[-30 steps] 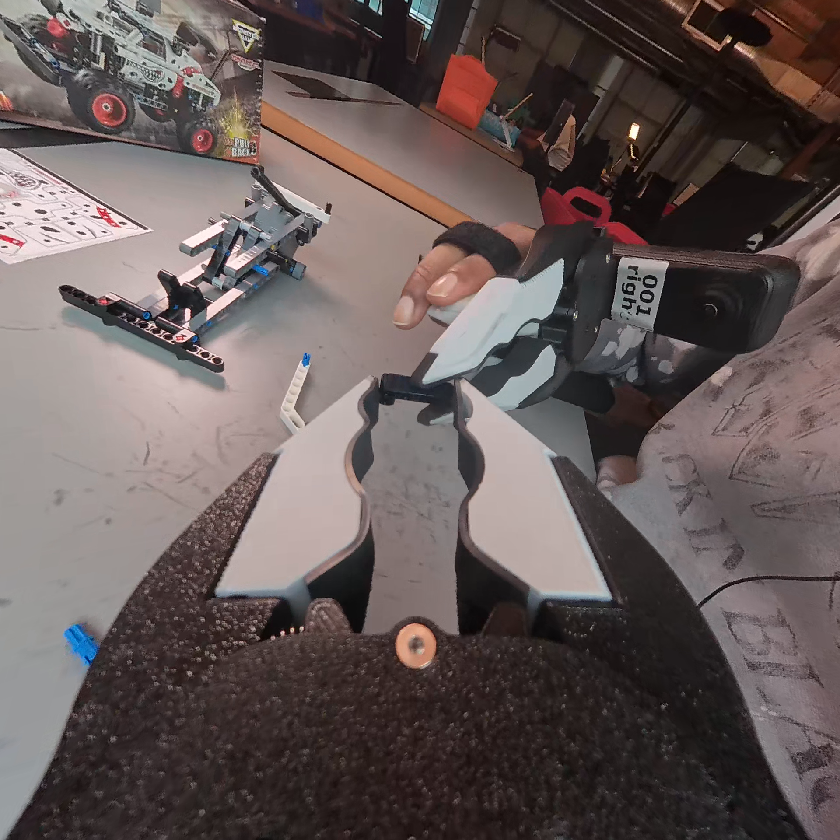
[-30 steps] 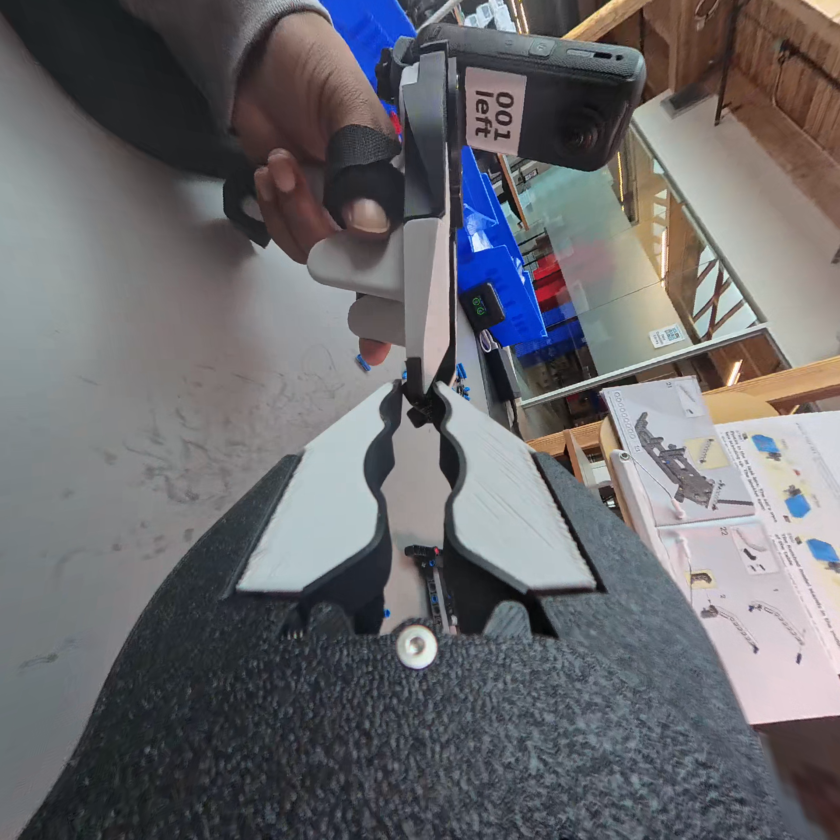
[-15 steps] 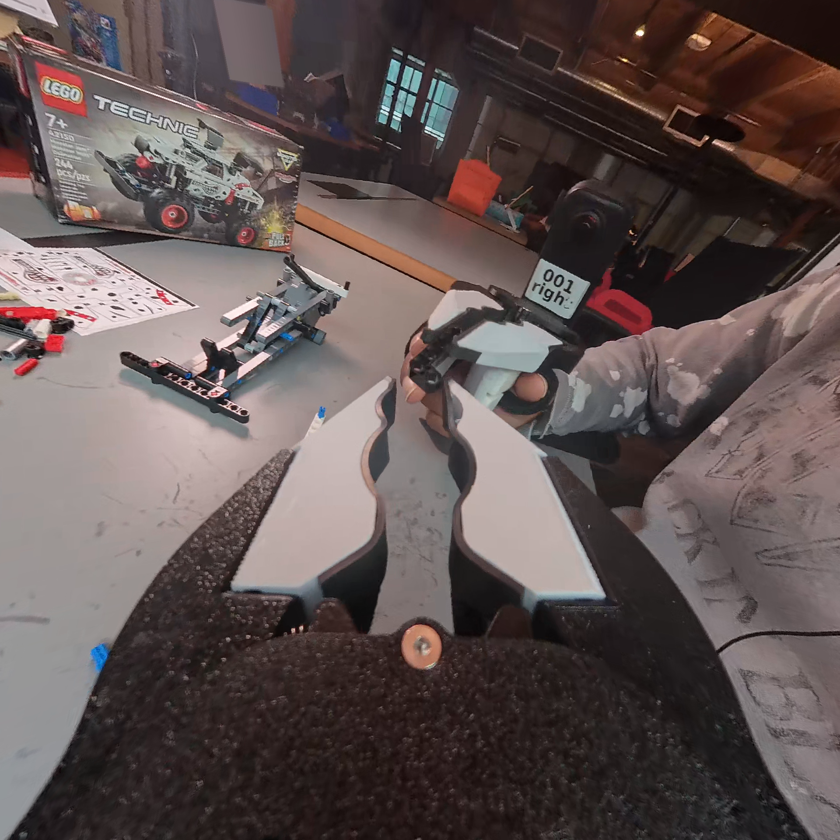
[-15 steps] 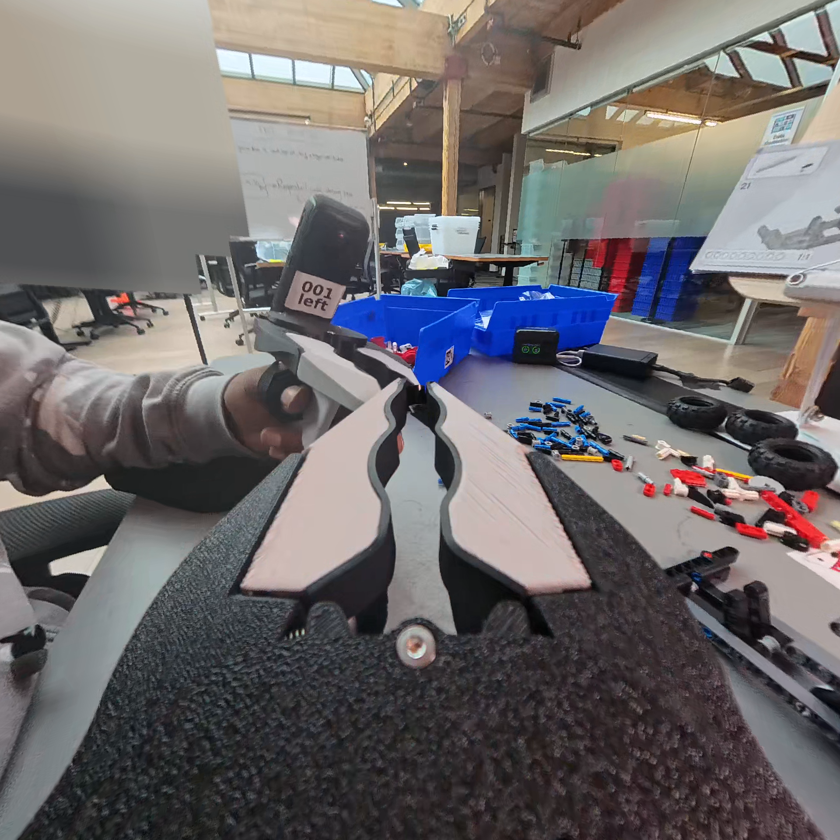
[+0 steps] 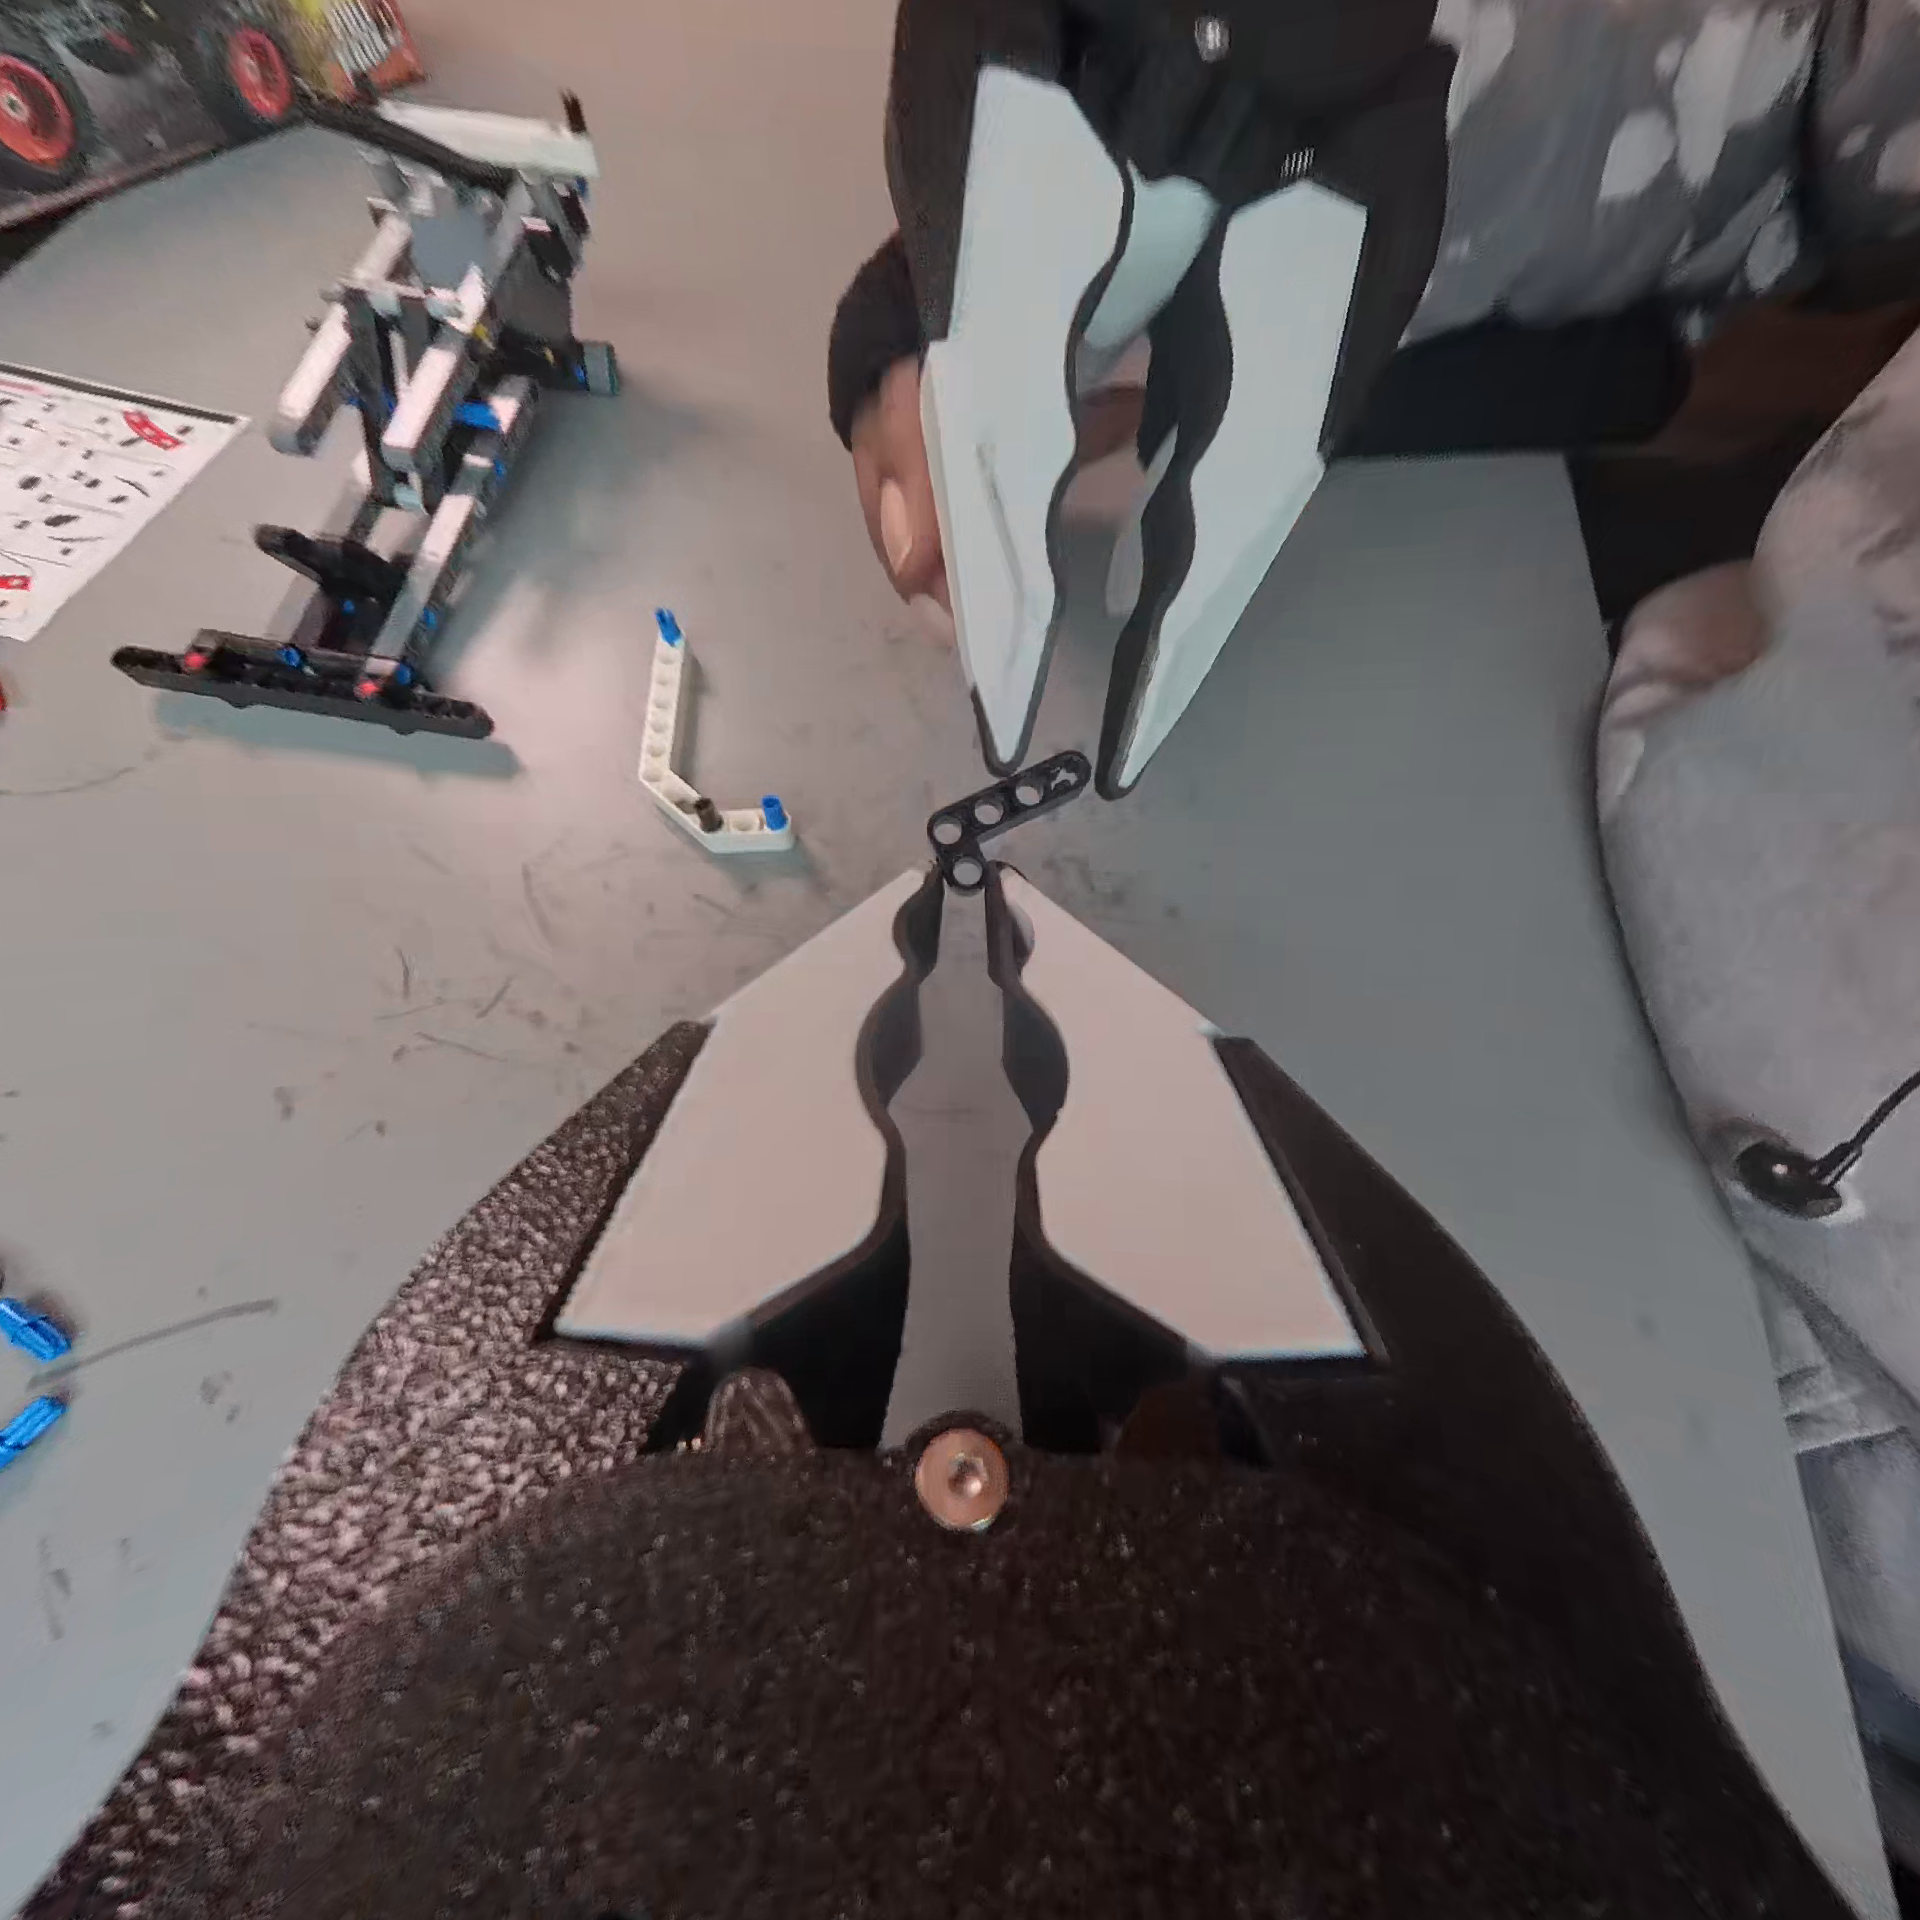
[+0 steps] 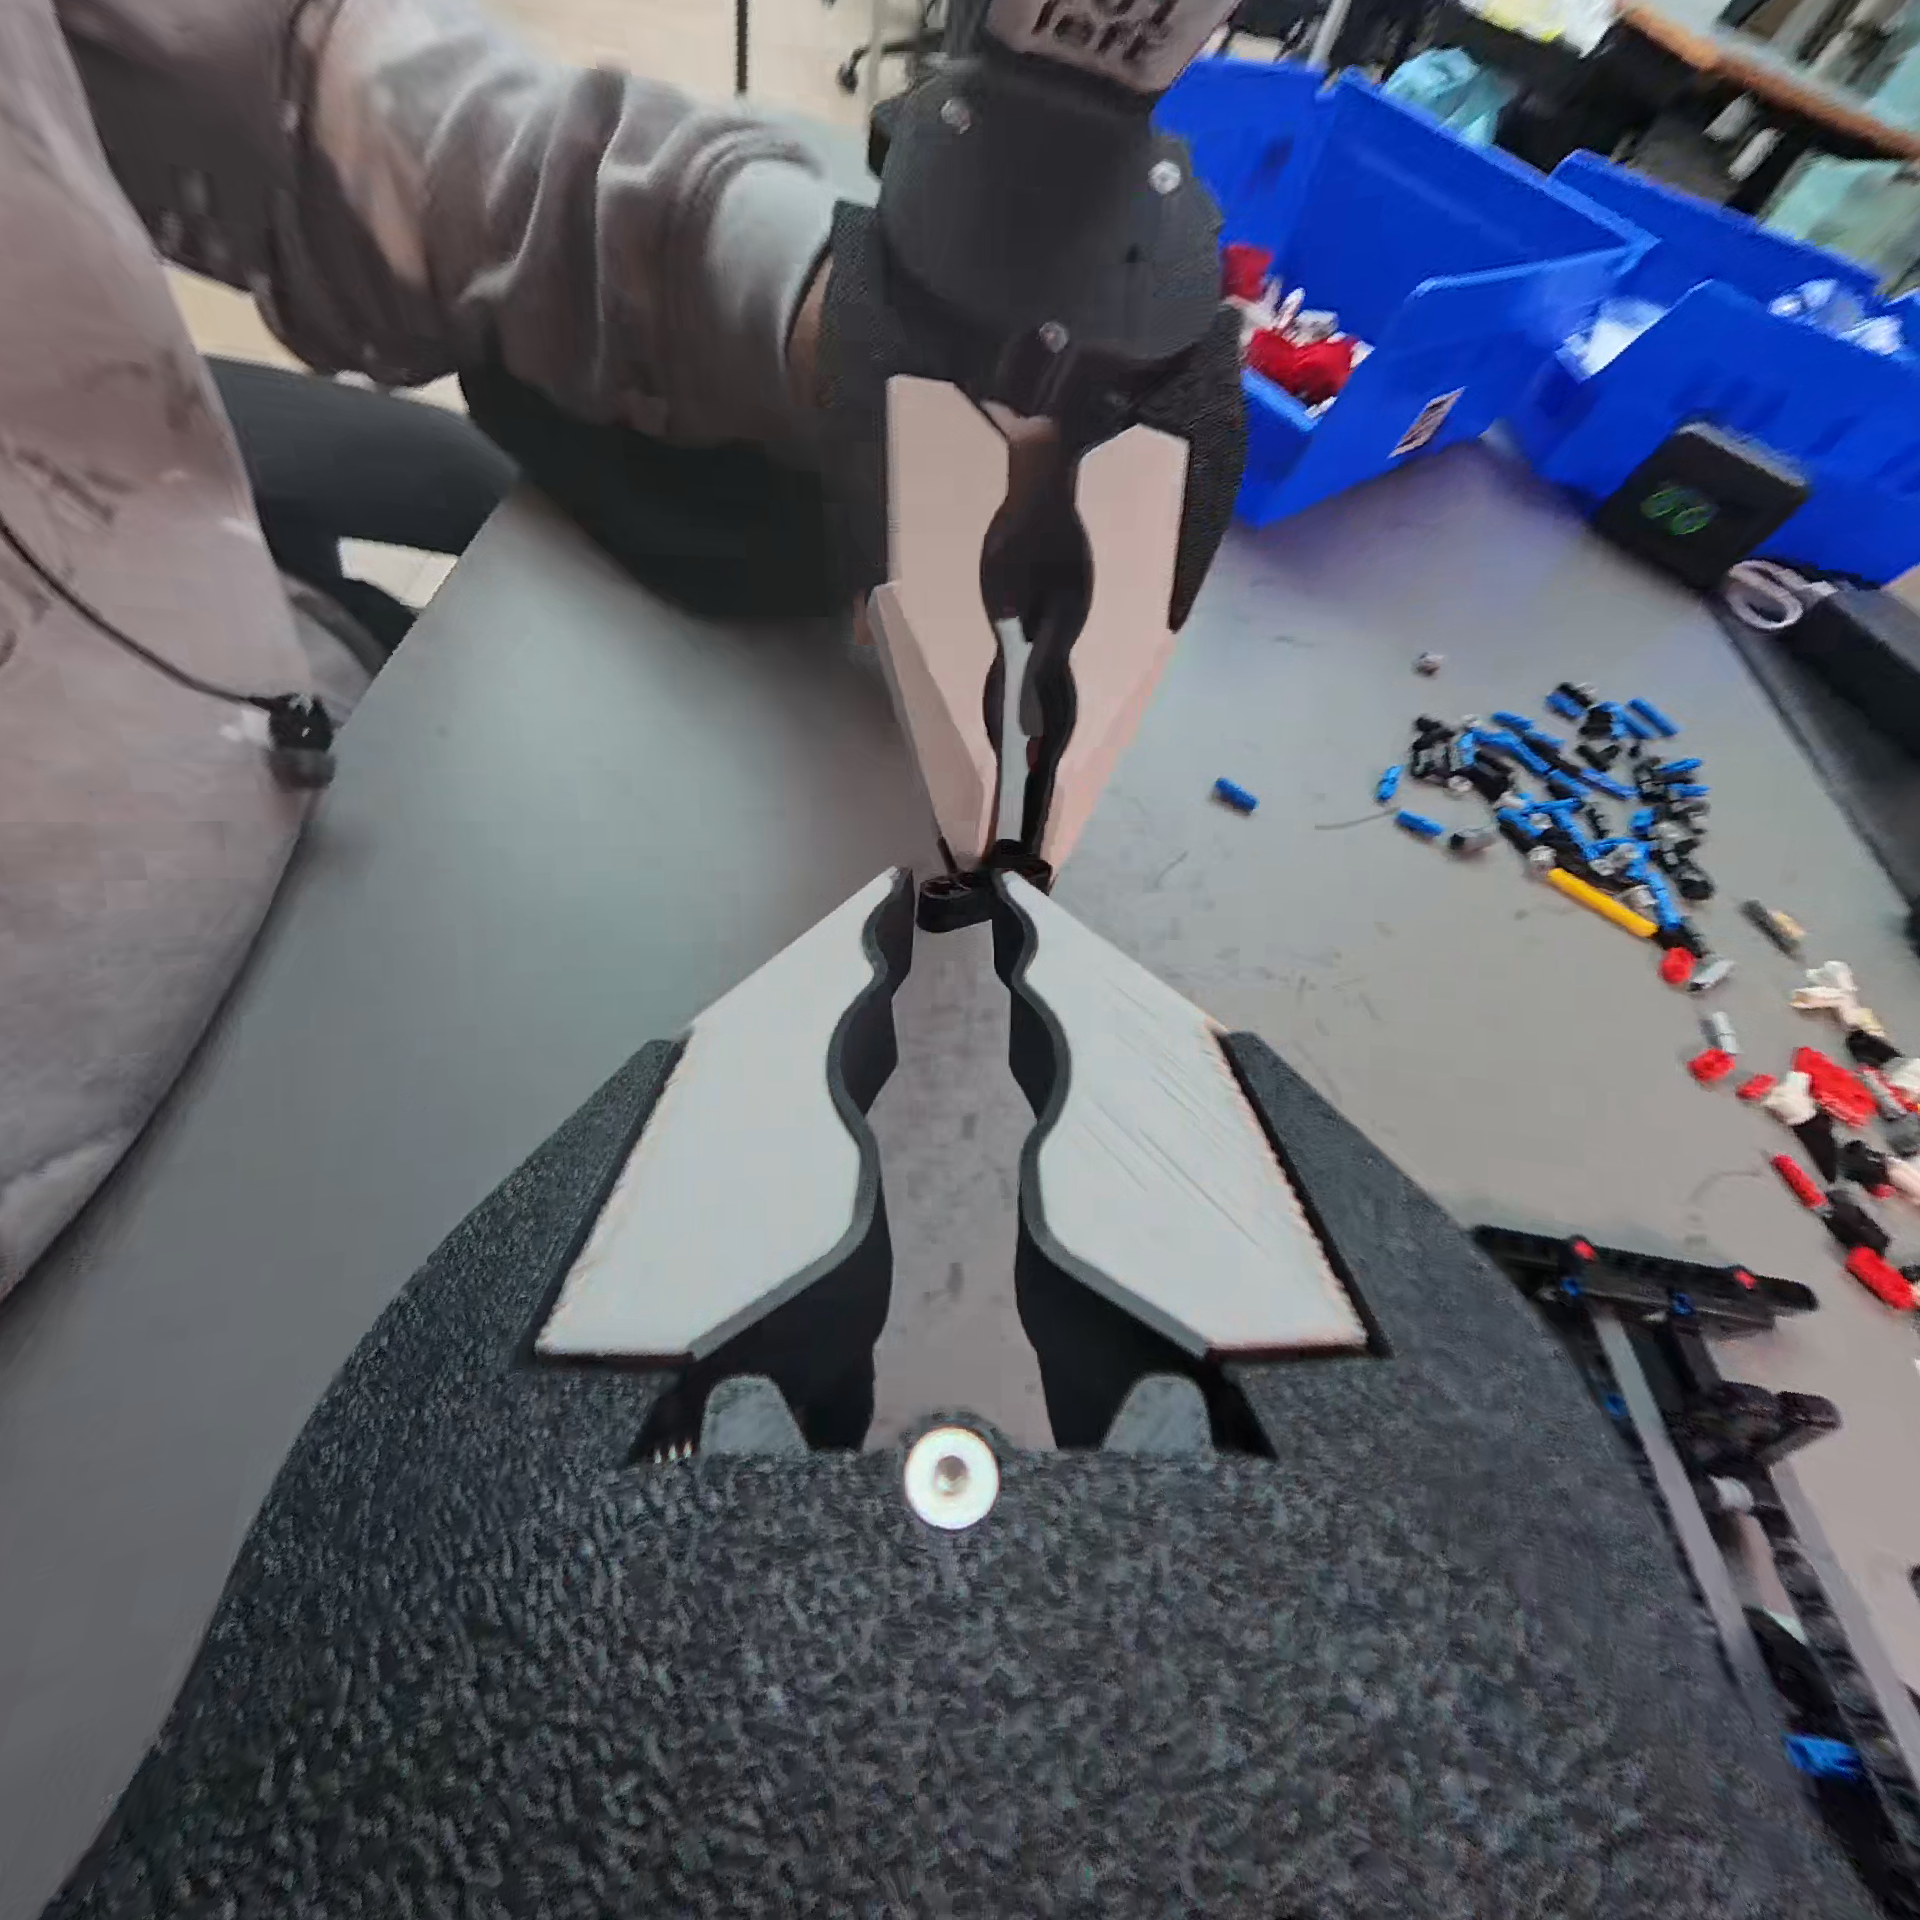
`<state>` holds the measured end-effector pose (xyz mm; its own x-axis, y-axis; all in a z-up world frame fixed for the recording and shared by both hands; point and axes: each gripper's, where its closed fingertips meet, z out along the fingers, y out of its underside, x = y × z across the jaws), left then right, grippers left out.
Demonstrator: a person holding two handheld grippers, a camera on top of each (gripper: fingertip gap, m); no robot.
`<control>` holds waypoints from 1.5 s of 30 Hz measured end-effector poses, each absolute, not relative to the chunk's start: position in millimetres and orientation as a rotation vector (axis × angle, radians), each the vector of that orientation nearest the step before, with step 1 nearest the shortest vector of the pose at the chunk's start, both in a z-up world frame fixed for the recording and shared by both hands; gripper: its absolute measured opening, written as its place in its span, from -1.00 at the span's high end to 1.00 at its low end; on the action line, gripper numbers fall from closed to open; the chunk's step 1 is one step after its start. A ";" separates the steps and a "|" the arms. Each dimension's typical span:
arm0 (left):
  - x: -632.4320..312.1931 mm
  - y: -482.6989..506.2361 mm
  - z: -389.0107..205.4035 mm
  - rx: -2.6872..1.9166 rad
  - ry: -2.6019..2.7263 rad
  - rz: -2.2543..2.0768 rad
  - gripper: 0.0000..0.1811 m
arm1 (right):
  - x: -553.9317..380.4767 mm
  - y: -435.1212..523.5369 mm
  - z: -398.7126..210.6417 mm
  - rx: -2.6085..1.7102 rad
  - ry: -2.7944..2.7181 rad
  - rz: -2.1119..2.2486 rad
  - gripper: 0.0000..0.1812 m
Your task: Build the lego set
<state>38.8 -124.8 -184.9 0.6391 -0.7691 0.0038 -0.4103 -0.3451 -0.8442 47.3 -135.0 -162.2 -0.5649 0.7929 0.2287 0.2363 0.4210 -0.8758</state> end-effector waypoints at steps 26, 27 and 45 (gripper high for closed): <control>-116.5 -92.9 -197.0 -2.176 0.430 -0.002 0.70 | 38.8 -39.6 -124.8 -1.143 -1.527 1.155 0.87; -118.8 -94.4 -199.0 -2.186 0.430 0.000 0.70 | 38.5 -37.6 -126.8 -1.151 -1.526 1.141 0.88; -93.5 -96.9 -226.0 -2.302 0.461 -0.176 0.95 | 32.4 -46.1 -145.6 -1.154 -1.602 1.063 0.89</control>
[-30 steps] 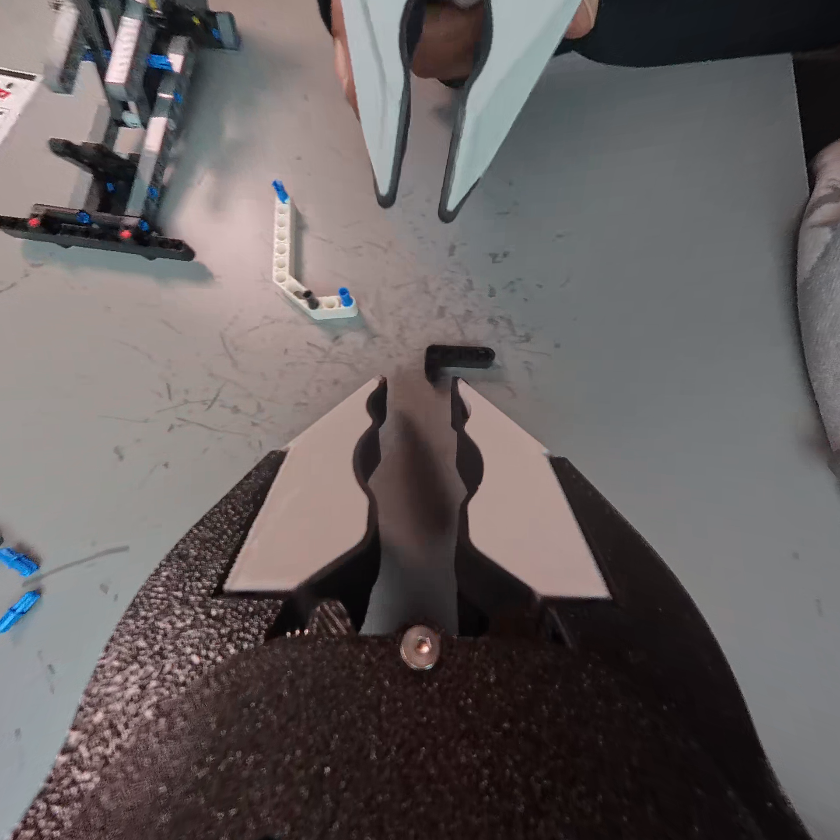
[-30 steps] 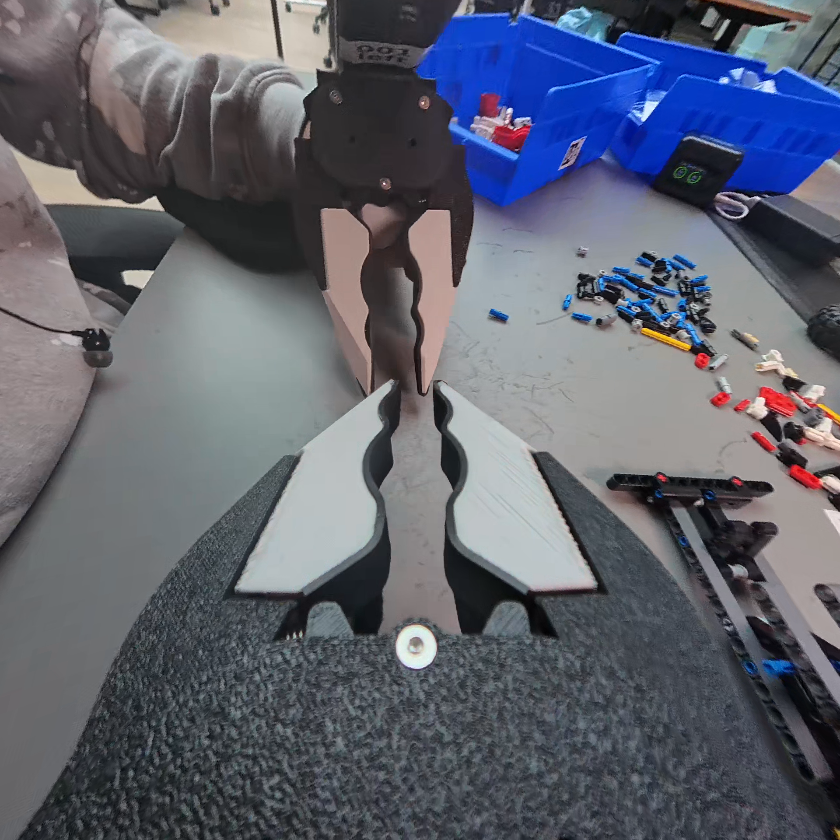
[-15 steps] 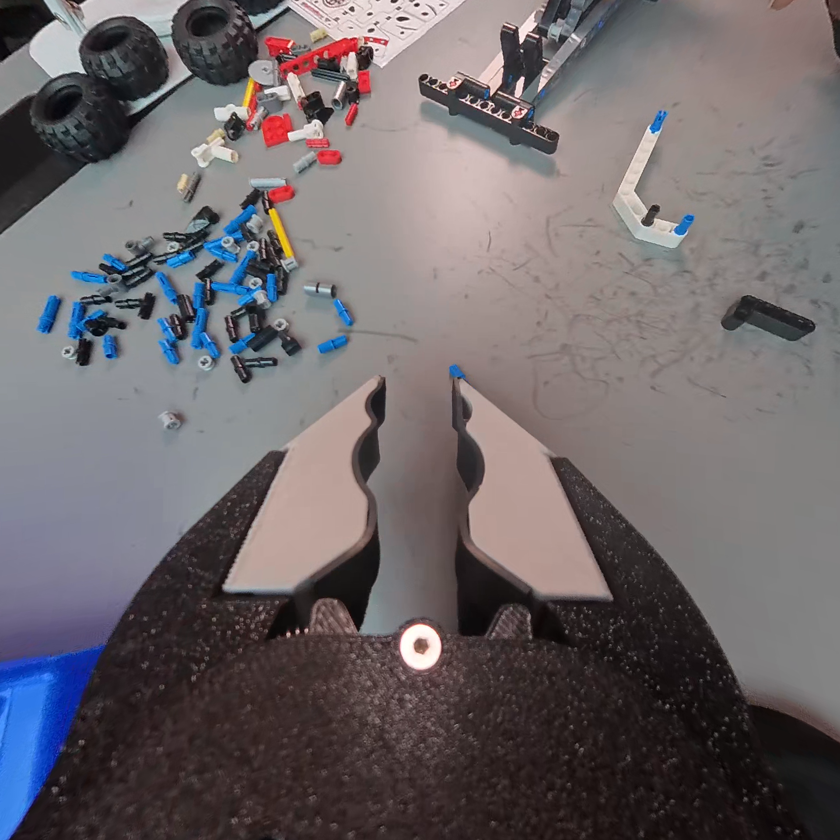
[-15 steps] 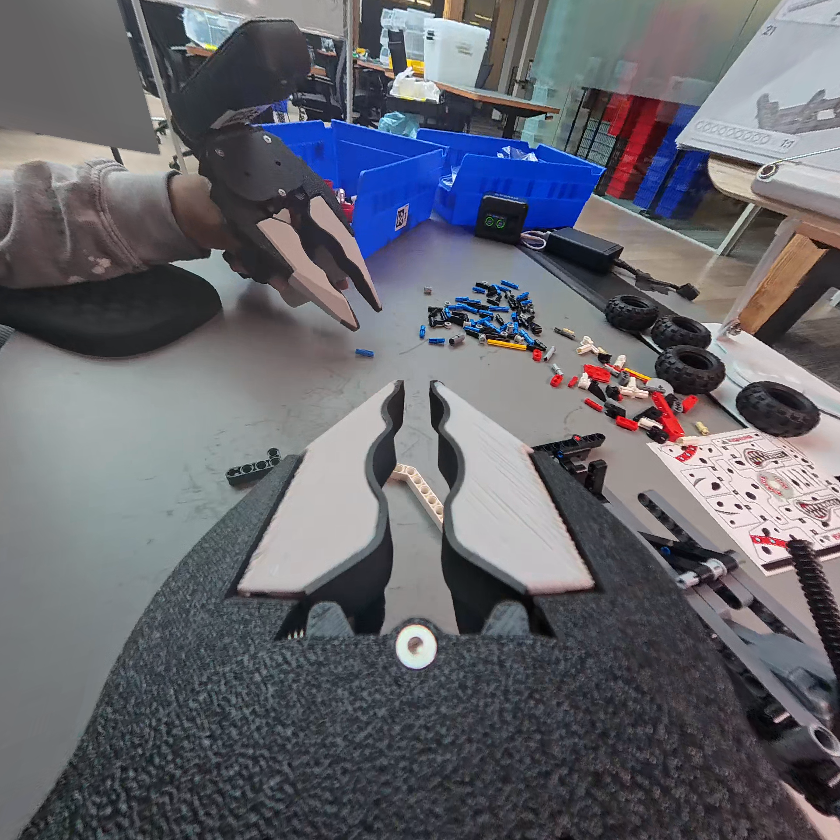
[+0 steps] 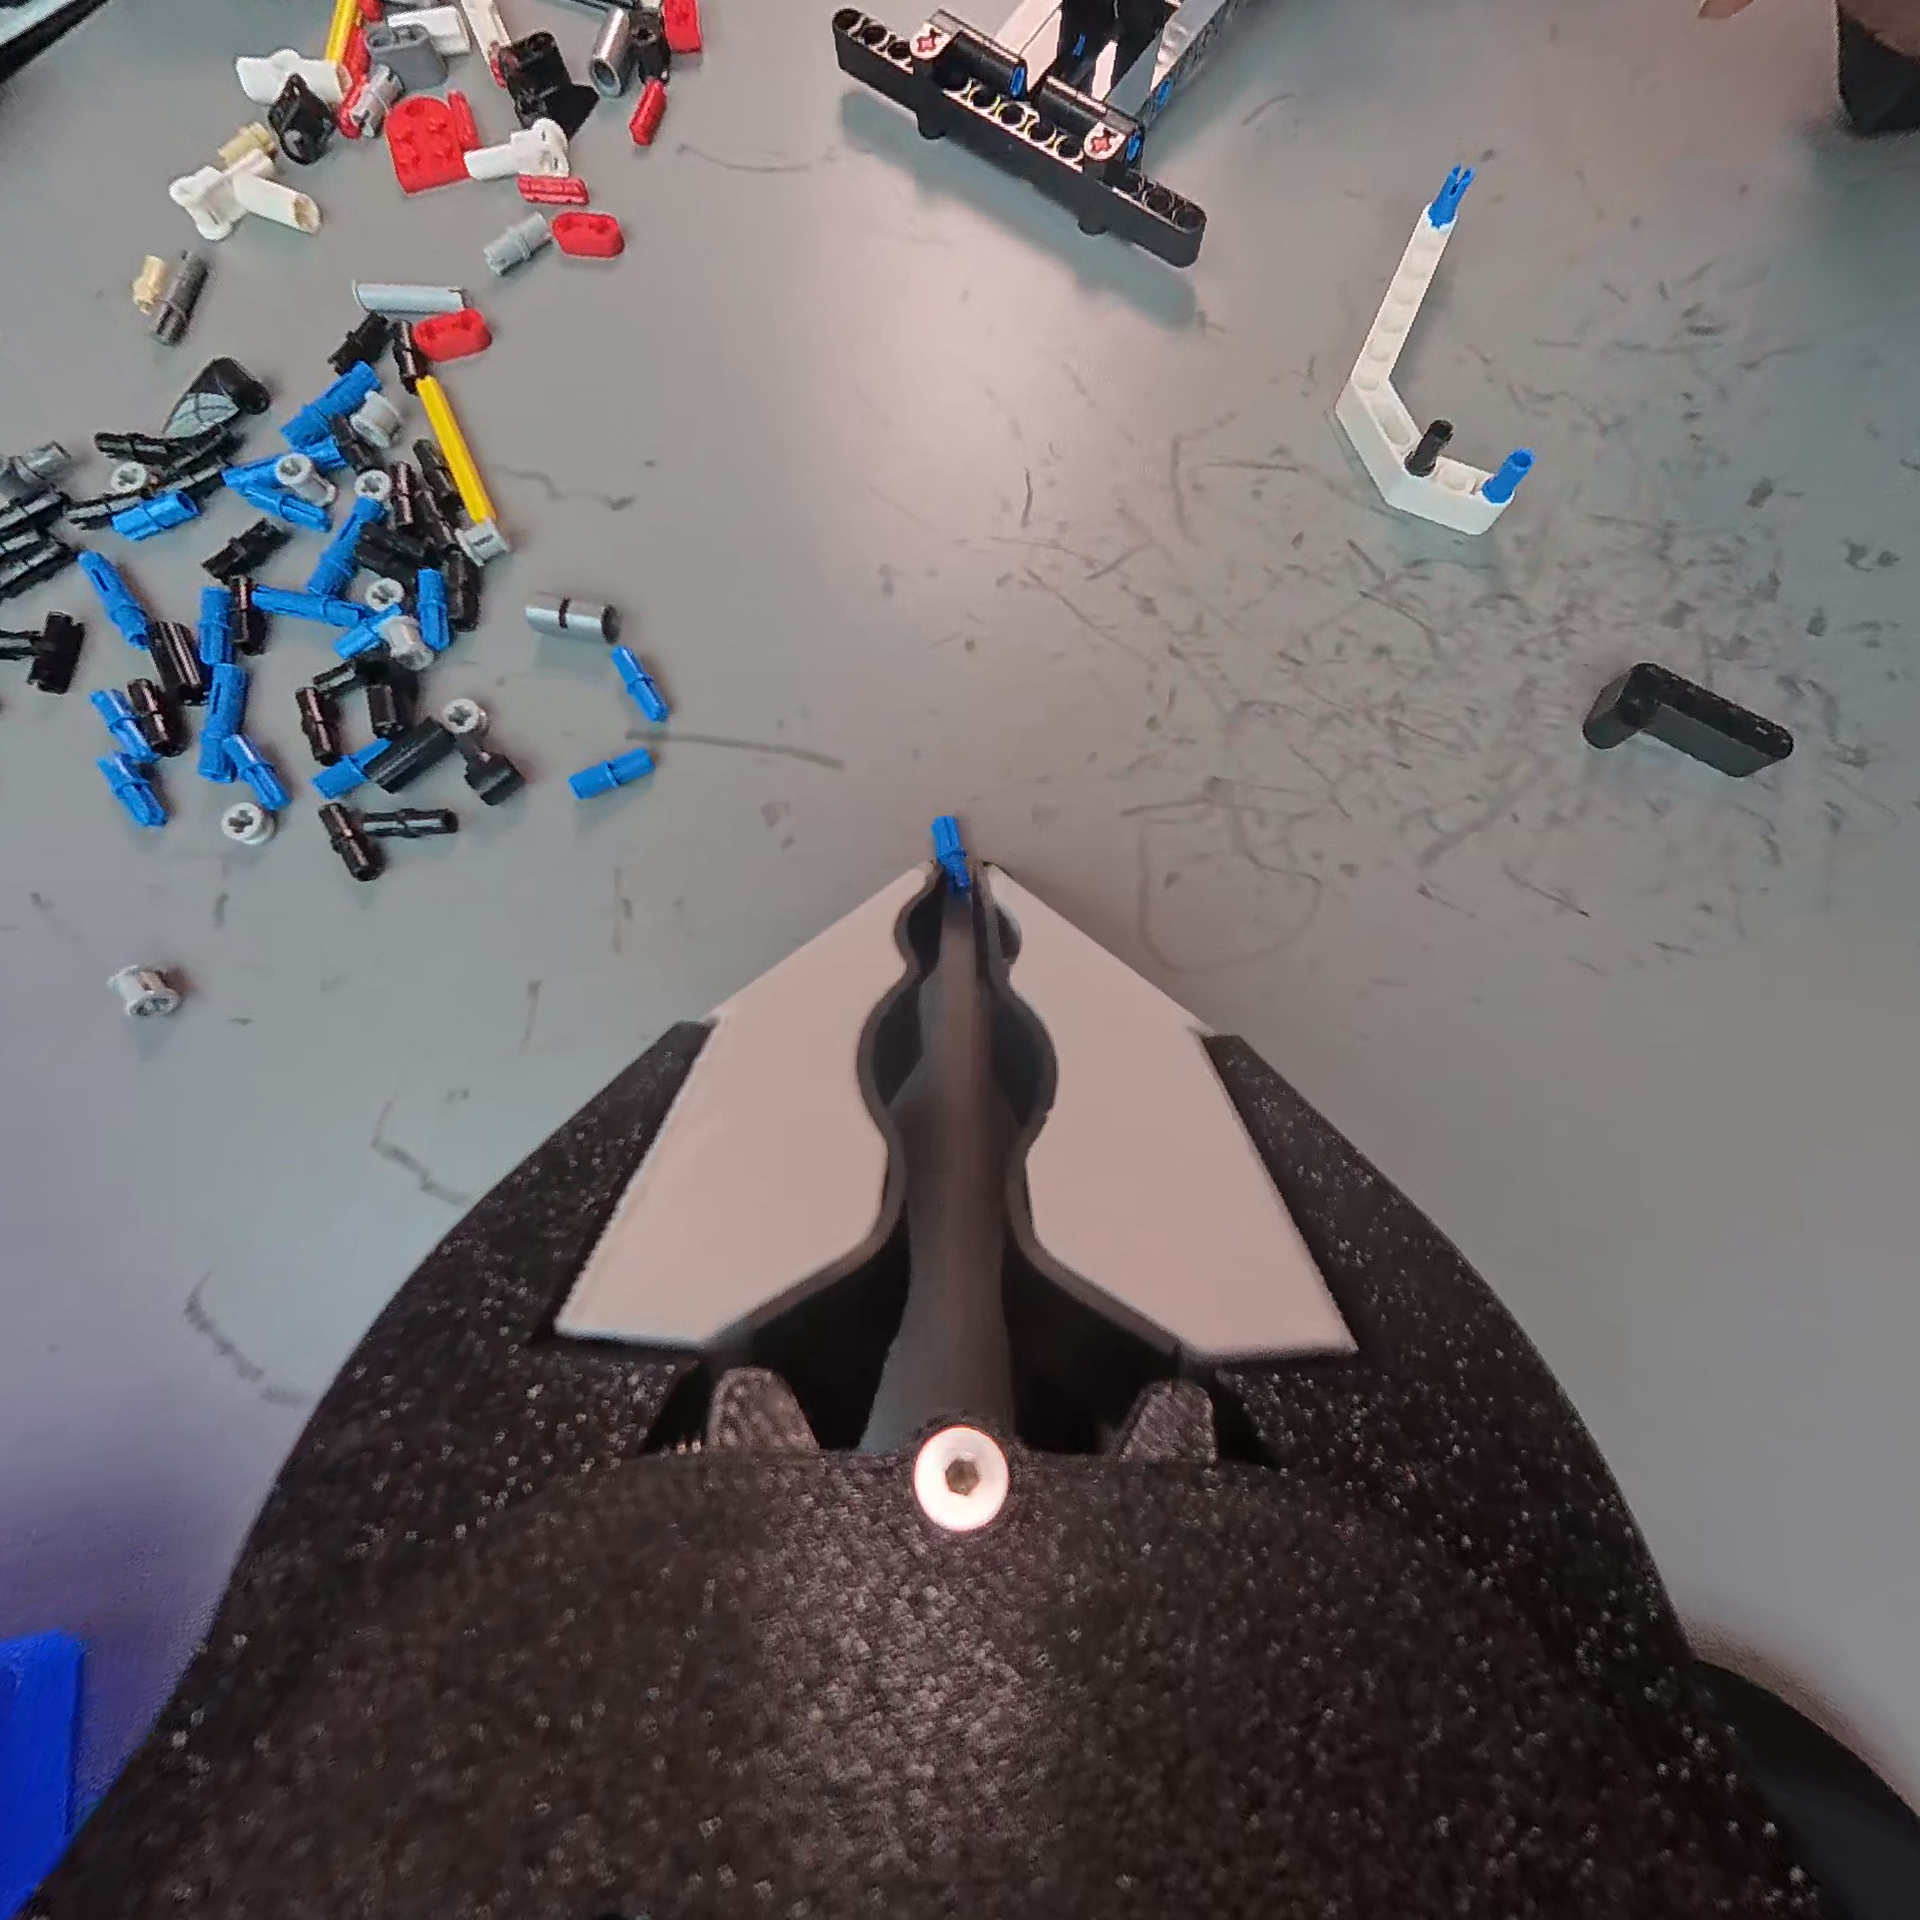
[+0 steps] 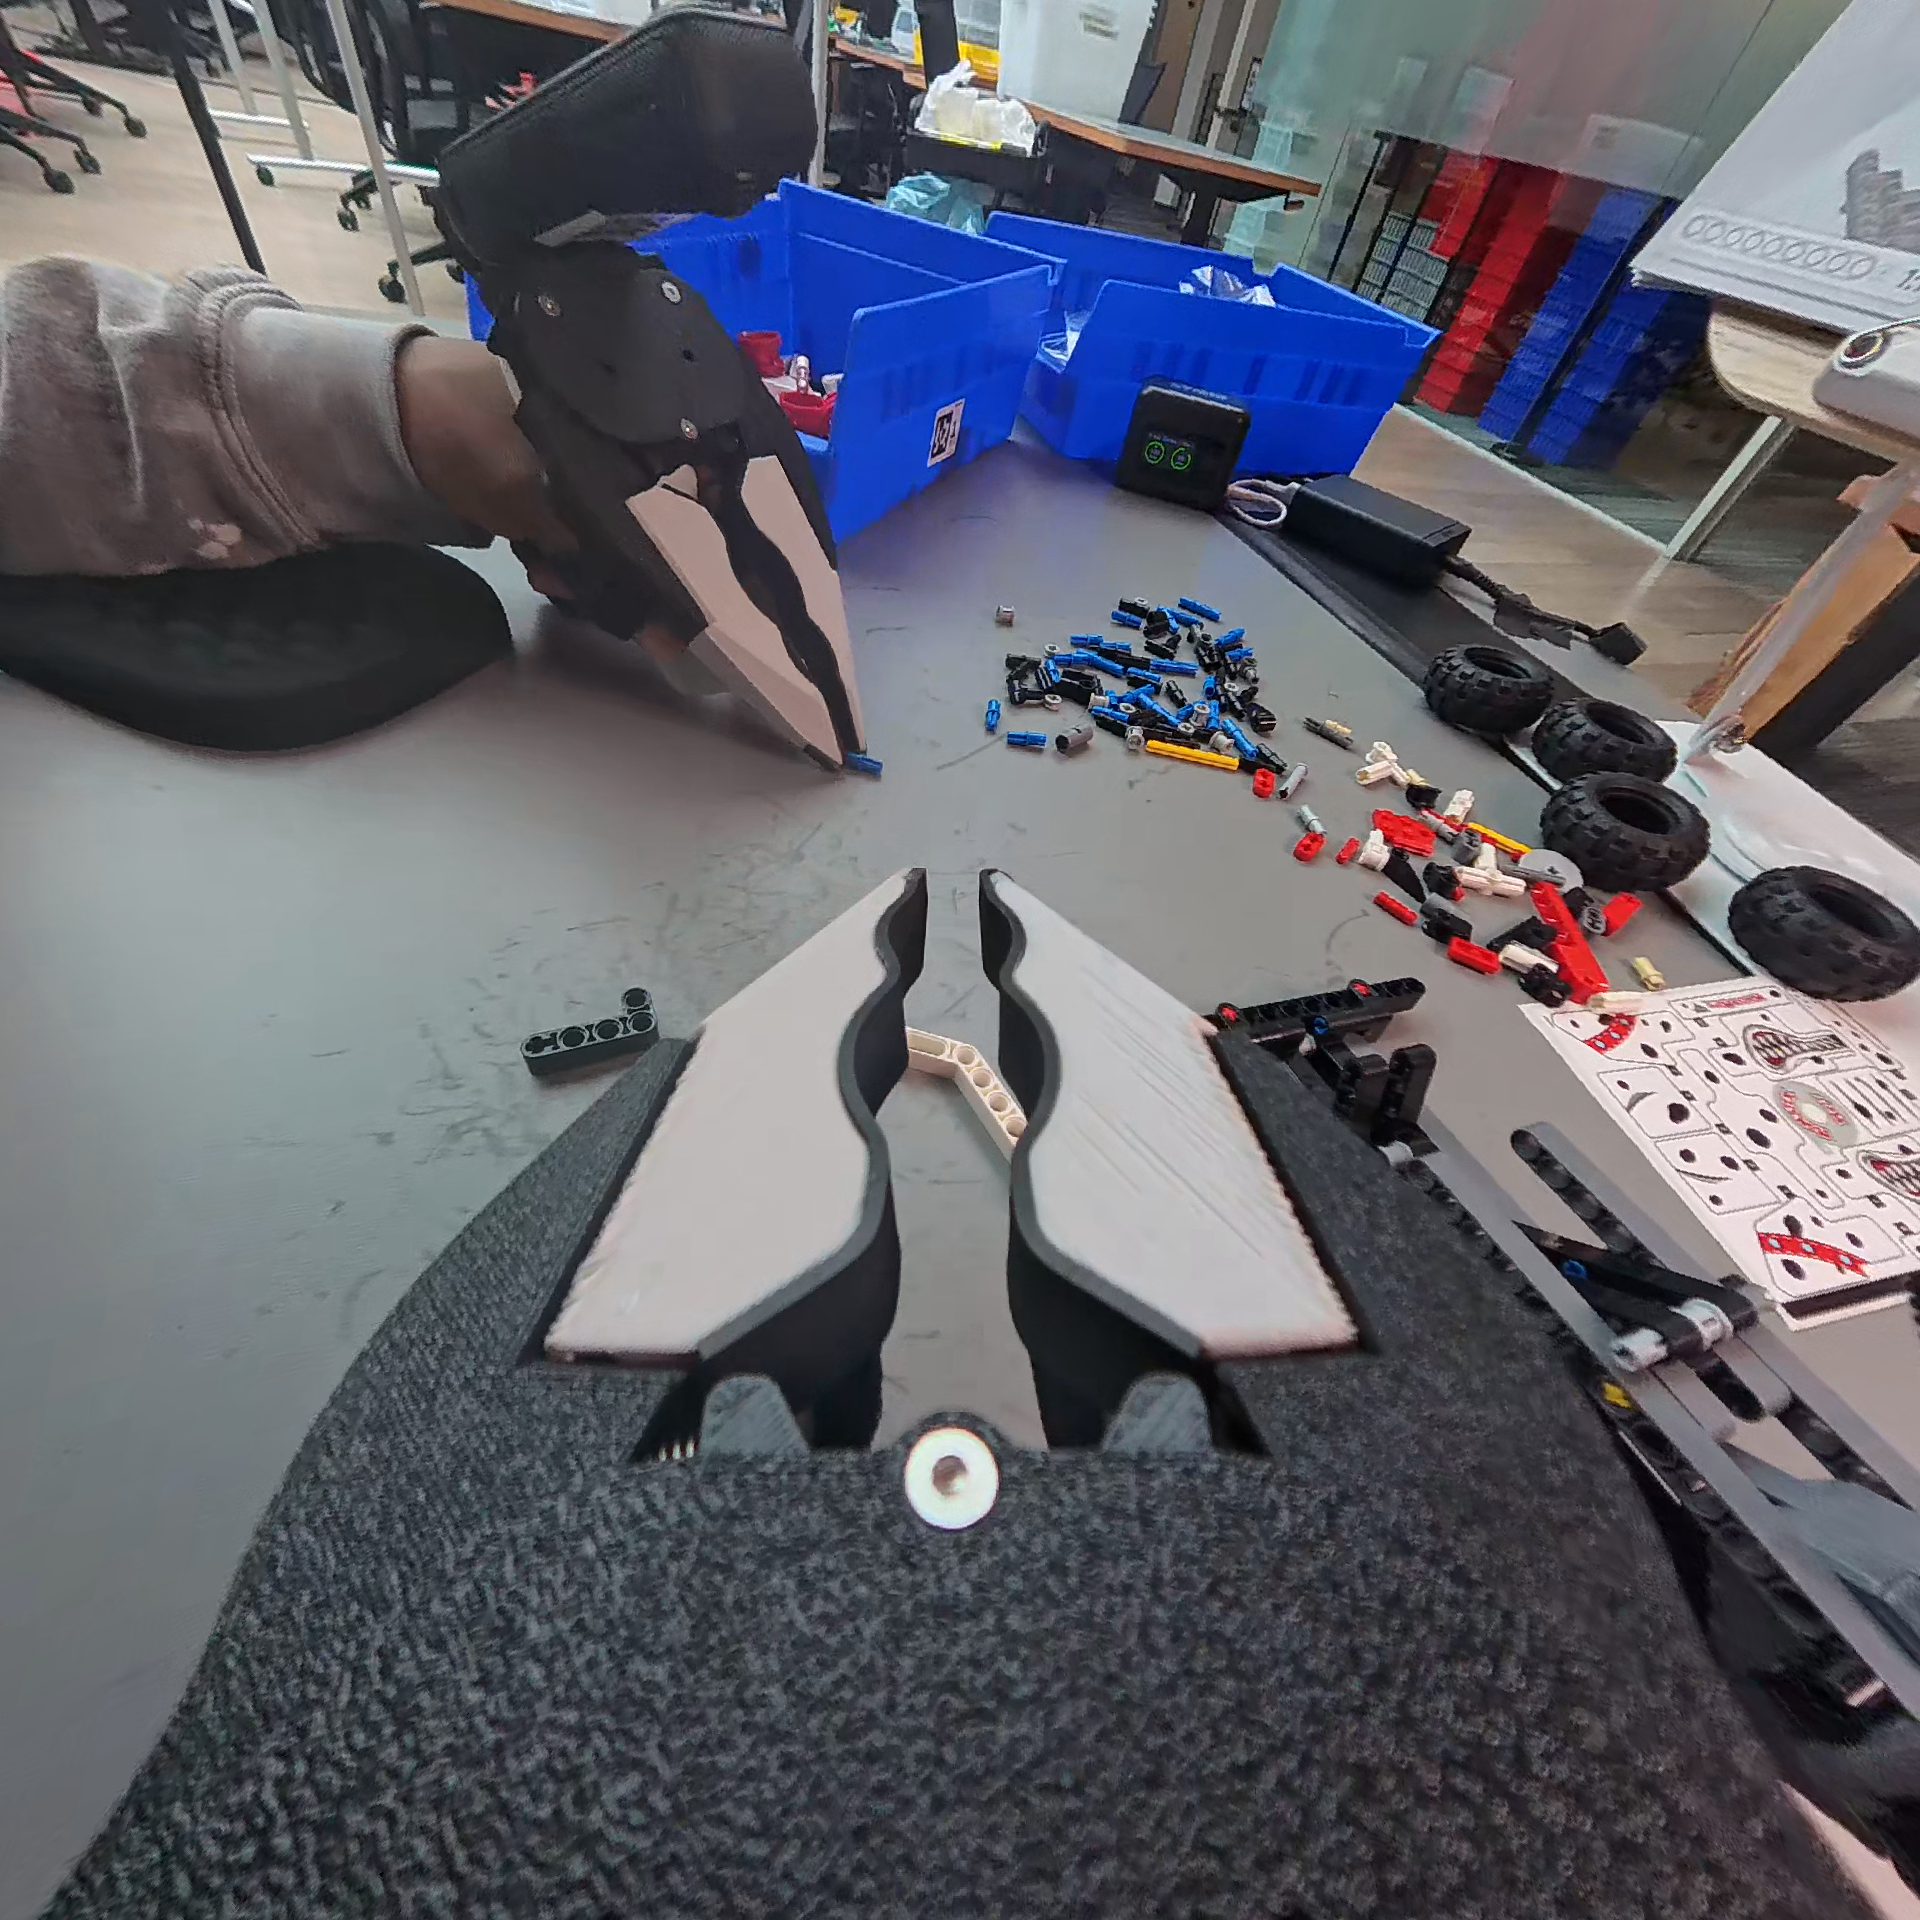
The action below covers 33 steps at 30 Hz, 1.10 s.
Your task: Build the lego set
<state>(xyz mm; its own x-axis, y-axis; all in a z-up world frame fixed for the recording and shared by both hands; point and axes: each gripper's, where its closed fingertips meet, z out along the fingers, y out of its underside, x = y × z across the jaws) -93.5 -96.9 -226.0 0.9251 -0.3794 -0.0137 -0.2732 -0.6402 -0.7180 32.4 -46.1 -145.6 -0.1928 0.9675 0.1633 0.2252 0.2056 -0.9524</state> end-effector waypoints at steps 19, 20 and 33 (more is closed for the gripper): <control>21.8 -92.0 -109.6 -1.675 0.147 -1.235 0.96 | 10.6 -98.6 -126.0 -0.726 -1.596 0.733 0.71; 23.2 -92.2 -108.3 -1.660 0.132 -1.275 0.96 | 10.2 -98.9 -124.6 -0.731 -1.591 0.744 0.71; 21.6 -93.5 -108.2 -1.612 0.045 -1.452 0.96 | 14.6 -89.0 -111.6 -0.819 -1.516 0.909 0.75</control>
